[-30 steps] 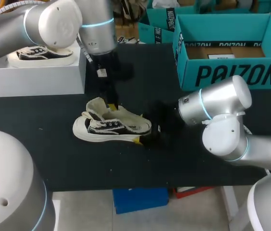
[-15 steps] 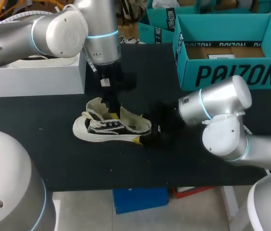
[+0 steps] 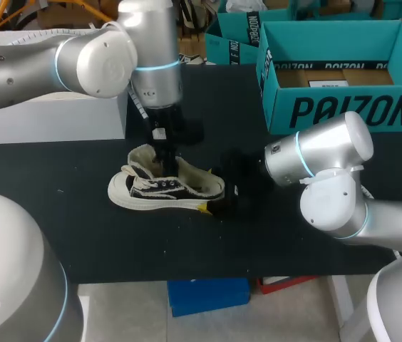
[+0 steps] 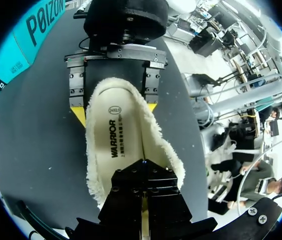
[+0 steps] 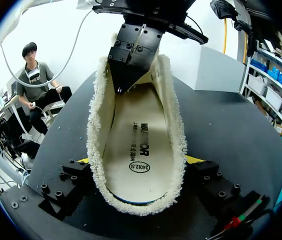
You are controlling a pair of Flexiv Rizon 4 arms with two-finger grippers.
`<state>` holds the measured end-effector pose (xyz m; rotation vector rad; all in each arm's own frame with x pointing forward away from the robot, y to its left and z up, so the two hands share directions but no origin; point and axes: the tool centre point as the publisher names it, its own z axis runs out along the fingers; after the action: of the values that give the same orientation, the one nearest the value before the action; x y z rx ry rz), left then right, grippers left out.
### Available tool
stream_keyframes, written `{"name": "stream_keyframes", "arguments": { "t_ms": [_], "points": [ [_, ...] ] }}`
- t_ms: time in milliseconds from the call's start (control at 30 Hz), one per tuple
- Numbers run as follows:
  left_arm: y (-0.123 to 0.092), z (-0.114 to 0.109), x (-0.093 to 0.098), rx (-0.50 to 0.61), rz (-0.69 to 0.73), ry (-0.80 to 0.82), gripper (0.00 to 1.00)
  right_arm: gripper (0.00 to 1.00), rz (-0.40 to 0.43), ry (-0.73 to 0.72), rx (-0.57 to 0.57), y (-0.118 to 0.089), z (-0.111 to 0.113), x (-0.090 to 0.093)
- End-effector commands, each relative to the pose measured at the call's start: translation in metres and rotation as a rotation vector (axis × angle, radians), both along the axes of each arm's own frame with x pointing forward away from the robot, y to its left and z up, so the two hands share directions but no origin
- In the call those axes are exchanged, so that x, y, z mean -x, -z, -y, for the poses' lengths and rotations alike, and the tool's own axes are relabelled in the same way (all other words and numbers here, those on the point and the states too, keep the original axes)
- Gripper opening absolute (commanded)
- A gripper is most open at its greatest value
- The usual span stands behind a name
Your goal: Take the shoe out of the shoebox, open the shoe tongue, remove and reinsert the insole, then place the shoe into the shoebox
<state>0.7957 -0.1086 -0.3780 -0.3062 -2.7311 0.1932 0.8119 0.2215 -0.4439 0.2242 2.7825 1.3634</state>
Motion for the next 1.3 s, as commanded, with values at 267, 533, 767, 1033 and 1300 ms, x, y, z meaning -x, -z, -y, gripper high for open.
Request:
{"name": "stream_keyframes", "arguments": {
  "t_ms": [267,533,767,1033,1300],
  "points": [
    [0.017,0.004,0.007,-0.010,0.002,-0.004,0.00,0.00,0.000,0.002,0.001,0.002,-0.001,0.000],
    [0.025,0.005,0.010,-0.026,0.003,-0.017,0.00,0.00,0.000,0.002,0.001,0.002,-0.001,0.000],
    [0.030,0.005,0.012,-0.032,0.001,-0.030,0.00,0.00,0.000,0.002,0.001,0.002,-0.001,0.000],
    [0.039,0.007,0.018,-0.037,0.005,-0.042,0.00,0.00,0.000,0.002,0.001,0.002,-0.001,0.000],
    [0.044,0.006,0.019,-0.041,0.006,-0.062,0.00,0.00,0.000,0.002,0.001,0.002,-0.001,0.000]
  ]
}}
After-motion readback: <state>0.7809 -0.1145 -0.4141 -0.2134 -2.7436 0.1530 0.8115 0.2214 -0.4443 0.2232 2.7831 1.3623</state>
